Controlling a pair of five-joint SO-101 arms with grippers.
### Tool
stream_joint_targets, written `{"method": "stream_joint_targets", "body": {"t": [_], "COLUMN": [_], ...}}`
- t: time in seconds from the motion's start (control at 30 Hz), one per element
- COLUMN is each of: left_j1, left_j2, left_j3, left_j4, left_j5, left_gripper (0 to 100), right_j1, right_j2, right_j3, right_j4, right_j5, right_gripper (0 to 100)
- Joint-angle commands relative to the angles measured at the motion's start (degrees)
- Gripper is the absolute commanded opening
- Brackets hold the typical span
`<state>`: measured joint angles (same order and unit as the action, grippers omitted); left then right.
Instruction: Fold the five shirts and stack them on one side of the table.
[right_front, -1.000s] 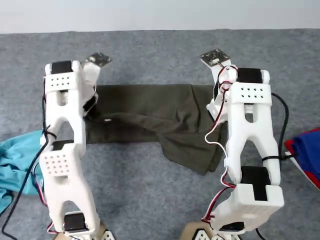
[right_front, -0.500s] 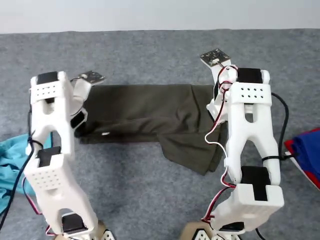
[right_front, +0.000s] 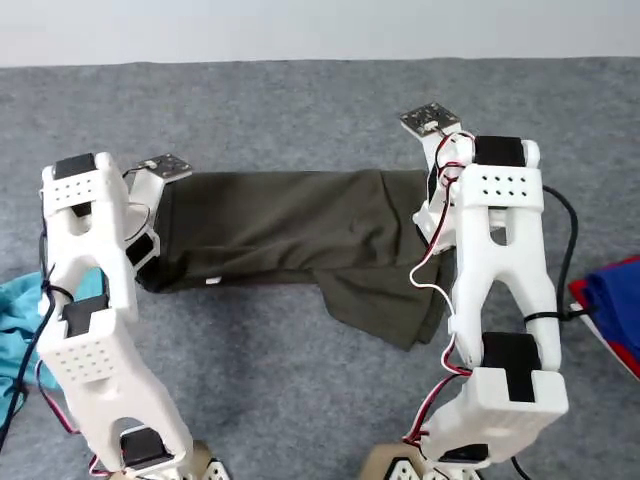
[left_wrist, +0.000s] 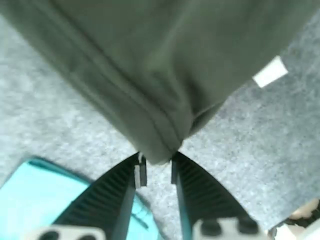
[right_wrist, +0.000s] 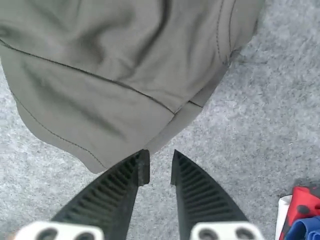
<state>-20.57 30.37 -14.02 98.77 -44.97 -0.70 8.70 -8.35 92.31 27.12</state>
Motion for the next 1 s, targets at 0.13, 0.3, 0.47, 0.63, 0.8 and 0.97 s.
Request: {"method": "stream_joint_targets", "body": {"t": [0.13,0.3,0.47,0.63,0.8,0.97], "left_j1": [-0.18,0.70,0.70,0.53,1.76,5.10], "left_j2": [-4.48,-4.40,-4.40,-3.87,-3.78,-1.49], "left_j3": [-14.11,-21.49,-22.46,-22.55,-18.77,-13.05], "left_j4": [0.79,0.79,0.79,-0.53,-10.99,-19.87], "left_j5": [2.46,3.16,3.25,8.44,18.02,27.78], "left_gripper": [10,9,9,9,10,10], "right_j1": [-0.75,-0.22,0.22,0.31,2.42,4.00], "right_j2": [-0.22,-0.13,-0.04,3.74,13.05,19.47], "right_j3": [-2.73,-2.73,-2.73,-3.87,-11.16,-19.60], "right_j4": [-2.33,-9.63,-14.20,-14.99,-14.37,-10.15], "right_j5": [-0.79,-5.36,-8.44,-8.44,-8.97,-12.48], "right_gripper": [8.0,8.3,8.4,8.4,8.4,8.4]}}
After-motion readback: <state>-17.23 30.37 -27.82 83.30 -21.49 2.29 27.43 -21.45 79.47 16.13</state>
